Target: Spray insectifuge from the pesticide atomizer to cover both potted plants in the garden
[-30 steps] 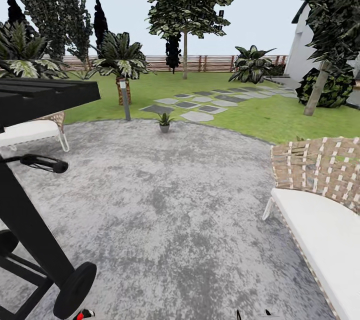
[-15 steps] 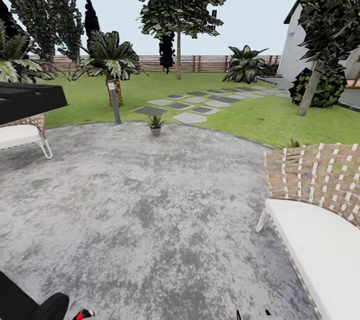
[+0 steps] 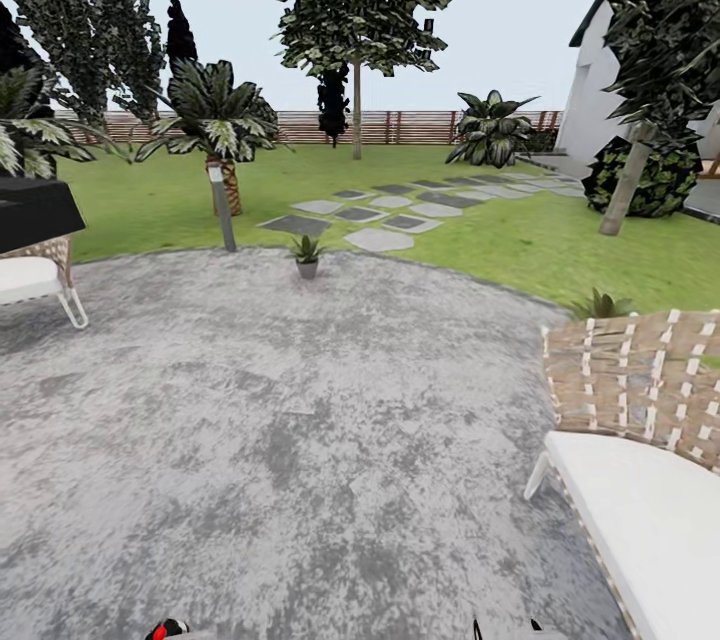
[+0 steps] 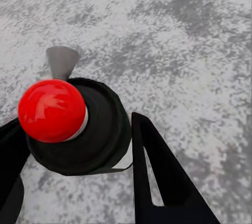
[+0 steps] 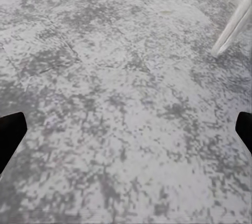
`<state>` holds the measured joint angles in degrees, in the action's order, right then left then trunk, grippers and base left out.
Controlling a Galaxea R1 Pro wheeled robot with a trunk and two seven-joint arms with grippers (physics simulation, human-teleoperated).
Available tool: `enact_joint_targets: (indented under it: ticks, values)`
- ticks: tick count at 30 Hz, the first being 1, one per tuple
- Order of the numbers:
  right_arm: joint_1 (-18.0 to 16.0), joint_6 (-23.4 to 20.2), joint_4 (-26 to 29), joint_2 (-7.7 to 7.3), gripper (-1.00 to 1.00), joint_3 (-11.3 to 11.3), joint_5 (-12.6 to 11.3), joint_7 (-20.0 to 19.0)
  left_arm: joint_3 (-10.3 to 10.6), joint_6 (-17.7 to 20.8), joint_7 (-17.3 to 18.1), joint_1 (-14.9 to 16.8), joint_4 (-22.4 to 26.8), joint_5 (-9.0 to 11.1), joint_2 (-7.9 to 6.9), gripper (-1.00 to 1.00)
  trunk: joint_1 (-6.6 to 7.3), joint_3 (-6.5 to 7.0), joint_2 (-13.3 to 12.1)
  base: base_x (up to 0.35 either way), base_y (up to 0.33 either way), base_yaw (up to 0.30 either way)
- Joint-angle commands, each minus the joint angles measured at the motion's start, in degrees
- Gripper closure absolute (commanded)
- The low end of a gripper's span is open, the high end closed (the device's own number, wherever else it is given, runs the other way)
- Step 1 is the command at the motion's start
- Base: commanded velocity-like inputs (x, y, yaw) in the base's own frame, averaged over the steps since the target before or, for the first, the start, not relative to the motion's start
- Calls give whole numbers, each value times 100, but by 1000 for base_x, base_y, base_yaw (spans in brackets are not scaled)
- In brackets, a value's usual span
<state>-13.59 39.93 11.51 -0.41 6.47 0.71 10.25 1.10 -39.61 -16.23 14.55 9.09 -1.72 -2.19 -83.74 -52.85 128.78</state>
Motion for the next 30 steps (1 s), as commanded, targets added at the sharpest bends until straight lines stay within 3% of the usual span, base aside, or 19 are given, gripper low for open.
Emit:
enact_joint_targets:
  ticks: [1, 30]
  values:
    - [-3, 6, -4, -3, -100, 48, 8, 56, 13, -11, -38, 2, -3, -21, -1, 100, -2, -5, 2, 339, 0, 0]
    - [-3, 6, -7, -3, -100, 48, 8, 47, 19, -11, -38, 2, -4, -38, -1, 100, -2, -5, 2, 339, -53, 0]
